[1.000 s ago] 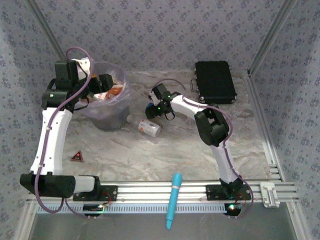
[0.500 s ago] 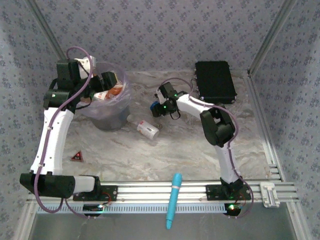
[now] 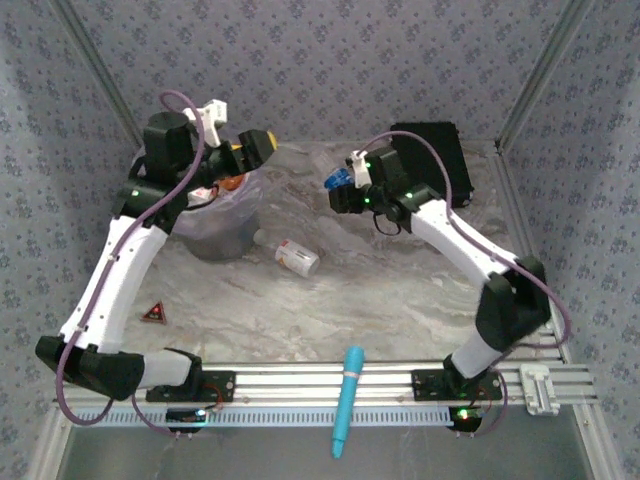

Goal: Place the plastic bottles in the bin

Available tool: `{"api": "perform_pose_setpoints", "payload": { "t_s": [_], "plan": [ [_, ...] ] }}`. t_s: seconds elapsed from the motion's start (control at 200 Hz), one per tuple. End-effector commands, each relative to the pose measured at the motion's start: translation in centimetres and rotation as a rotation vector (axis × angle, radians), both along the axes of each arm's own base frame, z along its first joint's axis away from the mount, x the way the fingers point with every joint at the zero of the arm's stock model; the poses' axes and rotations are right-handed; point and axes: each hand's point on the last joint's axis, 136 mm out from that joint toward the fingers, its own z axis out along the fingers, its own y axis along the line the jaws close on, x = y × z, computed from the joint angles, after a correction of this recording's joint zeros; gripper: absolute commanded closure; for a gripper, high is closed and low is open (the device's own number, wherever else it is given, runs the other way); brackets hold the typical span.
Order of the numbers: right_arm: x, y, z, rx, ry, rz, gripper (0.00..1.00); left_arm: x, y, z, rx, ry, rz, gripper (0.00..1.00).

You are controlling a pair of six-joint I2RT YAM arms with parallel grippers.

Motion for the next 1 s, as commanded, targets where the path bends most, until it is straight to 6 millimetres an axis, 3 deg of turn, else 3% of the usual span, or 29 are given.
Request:
{"api": "perform_pose_setpoints", "payload": {
  "t_s": [0.0,0.225,0.245,0.285,0.5,0.705,0.994],
  "plan": [
    [-0.9,-0.5,3.3,0.048,-0.116,-0.048,0.44,0.7,-3.1,1.6,-0.093,-0.025,-0.044,0.11],
    [-3.0,0.1,7.9,0.106,-0.275,-0.047,0.44,0.3,-9.4,-0.6,-0.127,0.029,-0.149,0.04],
    [-3.4,0.1,6.7,0.093,-0.260,-0.043,0.44,0.4,-9.6,-0.8,-0.126,0.035,-0.150,0.02],
    [-3.6,0.2,7.0,0.102,-0.274,-0.041,0.44,0.6,-10.0,-1.2,-0.124,0.040,-0.147,0.00],
    [-4.5,0.9,8.5,0.172,-0.321,-0.035,0.44,1.5,-11.2,-2.5,-0.114,0.048,-0.122,0.00],
    [-4.9,0.2,9.7,0.186,-0.379,-0.075,0.44,2.4,-10.5,-3.5,-0.050,0.045,-0.067,0.00],
    [-5.4,0.3,9.8,0.190,-0.378,-0.062,0.43,2.9,-10.9,-3.1,-0.074,0.028,-0.069,0.00]
  ]
}}
